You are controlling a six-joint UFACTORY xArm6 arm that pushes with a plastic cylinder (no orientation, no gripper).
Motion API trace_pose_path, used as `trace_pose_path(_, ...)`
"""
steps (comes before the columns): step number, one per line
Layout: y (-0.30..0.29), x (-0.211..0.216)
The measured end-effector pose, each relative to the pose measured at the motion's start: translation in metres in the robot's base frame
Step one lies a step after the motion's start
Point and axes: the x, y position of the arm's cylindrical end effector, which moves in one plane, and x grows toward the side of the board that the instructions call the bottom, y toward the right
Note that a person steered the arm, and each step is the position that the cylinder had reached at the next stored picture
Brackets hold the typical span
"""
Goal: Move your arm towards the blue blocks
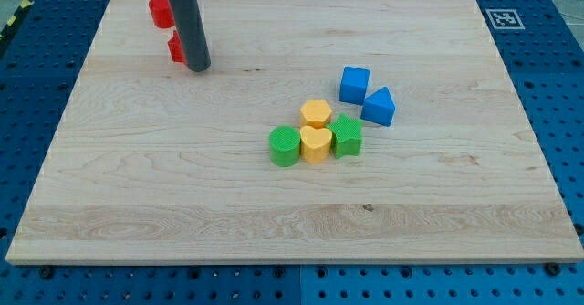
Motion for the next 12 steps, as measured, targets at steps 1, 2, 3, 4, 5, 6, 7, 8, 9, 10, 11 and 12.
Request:
trace_pose_path(1, -0.009, -0.024)
trace_pose_path(2, -0.018, -0.029)
trace_pose_path(3, -0.030, -0.045)
trace_pose_path(4, -0.034, -0.045)
trace_pose_path(5, -0.047, -0.044)
trace_pose_path(6, -0.043, -0.016)
trace_pose_path(7, -0.041, -0.012)
trace_pose_path(8, -0.040, -0.012)
trace_pose_path(9, -0.014, -0.012)
trace_pose_path(10, 0.006, -0.012)
trace_pose_path(11, 0.006, -0.012)
trace_pose_path(12, 0.034, -0.012)
